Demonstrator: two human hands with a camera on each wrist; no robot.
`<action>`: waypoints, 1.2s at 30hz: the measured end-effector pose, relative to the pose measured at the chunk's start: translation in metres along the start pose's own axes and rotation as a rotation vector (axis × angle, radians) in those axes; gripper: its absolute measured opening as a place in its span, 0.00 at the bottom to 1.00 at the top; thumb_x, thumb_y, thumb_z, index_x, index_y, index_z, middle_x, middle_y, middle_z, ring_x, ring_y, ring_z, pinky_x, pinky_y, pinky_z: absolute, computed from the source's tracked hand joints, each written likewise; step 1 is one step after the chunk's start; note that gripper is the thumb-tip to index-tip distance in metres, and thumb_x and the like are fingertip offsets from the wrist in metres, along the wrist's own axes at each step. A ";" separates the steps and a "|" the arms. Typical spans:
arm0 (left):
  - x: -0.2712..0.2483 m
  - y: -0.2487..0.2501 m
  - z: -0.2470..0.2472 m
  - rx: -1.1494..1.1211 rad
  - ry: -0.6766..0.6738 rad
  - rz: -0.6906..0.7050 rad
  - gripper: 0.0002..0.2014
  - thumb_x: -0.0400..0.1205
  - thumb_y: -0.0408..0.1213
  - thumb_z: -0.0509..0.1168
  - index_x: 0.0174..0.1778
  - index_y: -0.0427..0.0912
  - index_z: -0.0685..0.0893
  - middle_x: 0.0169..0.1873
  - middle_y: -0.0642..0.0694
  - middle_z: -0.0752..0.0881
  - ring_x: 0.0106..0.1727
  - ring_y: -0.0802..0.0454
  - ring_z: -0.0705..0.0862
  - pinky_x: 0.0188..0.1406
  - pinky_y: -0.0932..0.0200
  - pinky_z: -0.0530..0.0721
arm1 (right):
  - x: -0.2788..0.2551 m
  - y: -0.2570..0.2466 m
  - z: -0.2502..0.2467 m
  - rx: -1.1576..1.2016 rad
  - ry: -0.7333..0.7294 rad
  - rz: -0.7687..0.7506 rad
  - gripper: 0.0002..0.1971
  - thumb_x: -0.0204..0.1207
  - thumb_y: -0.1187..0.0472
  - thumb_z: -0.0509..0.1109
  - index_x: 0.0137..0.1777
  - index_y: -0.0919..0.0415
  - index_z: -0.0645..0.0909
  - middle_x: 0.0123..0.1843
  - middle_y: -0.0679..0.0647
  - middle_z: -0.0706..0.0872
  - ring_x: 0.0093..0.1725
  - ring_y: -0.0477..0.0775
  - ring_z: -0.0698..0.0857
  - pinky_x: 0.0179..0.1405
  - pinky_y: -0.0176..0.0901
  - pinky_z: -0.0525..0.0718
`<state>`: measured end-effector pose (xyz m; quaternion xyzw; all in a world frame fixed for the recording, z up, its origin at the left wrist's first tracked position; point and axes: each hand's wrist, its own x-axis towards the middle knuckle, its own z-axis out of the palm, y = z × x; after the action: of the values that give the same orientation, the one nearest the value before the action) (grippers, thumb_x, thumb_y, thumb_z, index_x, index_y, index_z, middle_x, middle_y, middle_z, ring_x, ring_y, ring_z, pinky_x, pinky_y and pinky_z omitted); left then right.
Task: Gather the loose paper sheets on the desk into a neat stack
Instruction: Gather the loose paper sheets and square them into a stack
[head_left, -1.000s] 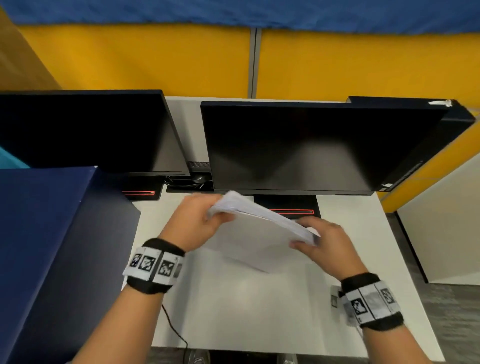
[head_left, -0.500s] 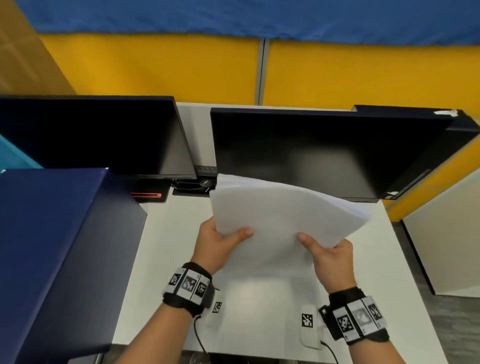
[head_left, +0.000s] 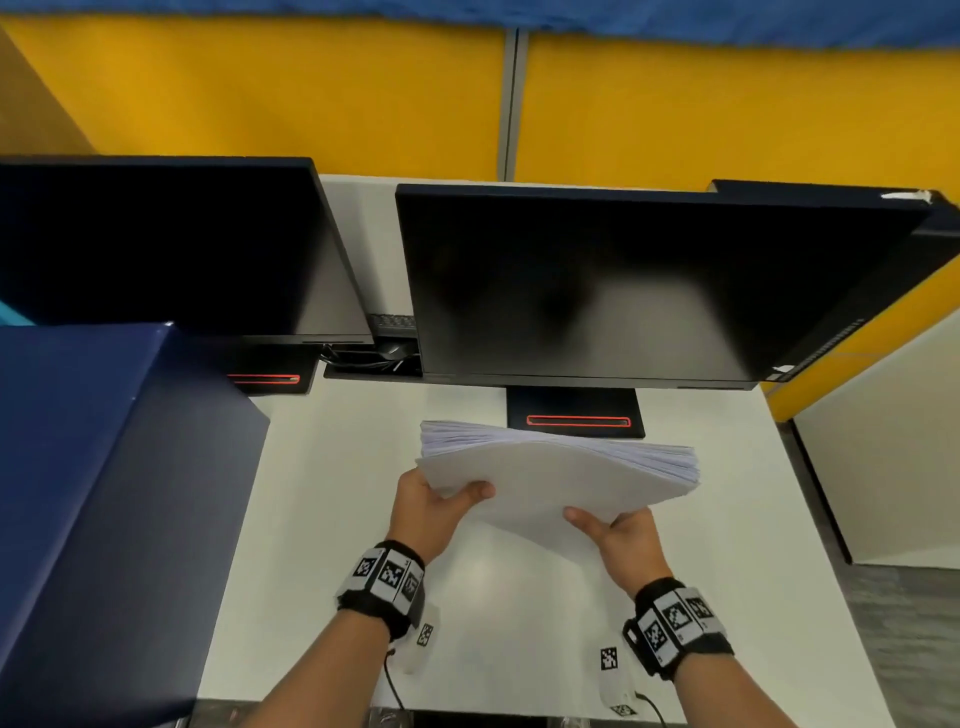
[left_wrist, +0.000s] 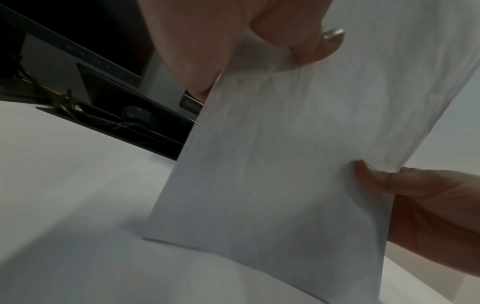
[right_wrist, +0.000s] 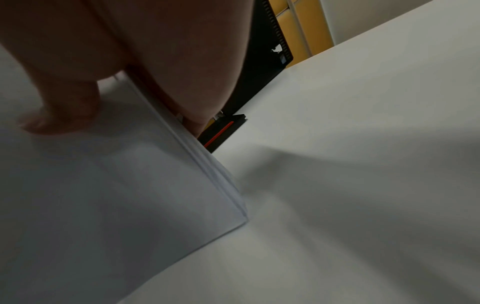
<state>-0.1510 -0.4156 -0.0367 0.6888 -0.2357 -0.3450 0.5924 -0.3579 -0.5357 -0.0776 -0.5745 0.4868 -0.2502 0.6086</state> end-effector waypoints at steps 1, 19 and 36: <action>0.002 0.001 0.000 0.003 -0.013 0.005 0.19 0.70 0.24 0.80 0.44 0.54 0.87 0.37 0.67 0.92 0.42 0.69 0.89 0.40 0.72 0.85 | 0.001 -0.001 0.000 -0.002 -0.007 0.013 0.14 0.67 0.66 0.83 0.50 0.52 0.87 0.43 0.38 0.94 0.46 0.40 0.92 0.58 0.45 0.86; 0.013 0.007 -0.020 0.000 -0.012 0.077 0.16 0.70 0.29 0.80 0.50 0.49 0.88 0.44 0.59 0.94 0.47 0.61 0.91 0.44 0.68 0.87 | 0.003 -0.039 -0.003 -0.027 -0.028 -0.161 0.16 0.68 0.66 0.83 0.48 0.44 0.86 0.43 0.34 0.93 0.46 0.36 0.91 0.44 0.30 0.88; 0.037 -0.043 -0.019 0.212 -0.187 -0.079 0.10 0.85 0.39 0.66 0.62 0.48 0.82 0.53 0.56 0.90 0.50 0.69 0.88 0.49 0.69 0.85 | 0.025 -0.014 0.003 -0.034 0.053 0.010 0.05 0.78 0.64 0.74 0.49 0.53 0.87 0.47 0.46 0.91 0.46 0.45 0.91 0.46 0.34 0.87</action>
<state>-0.1162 -0.4224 -0.0849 0.7212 -0.2978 -0.4036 0.4778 -0.3415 -0.5594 -0.0725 -0.5755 0.5098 -0.2538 0.5869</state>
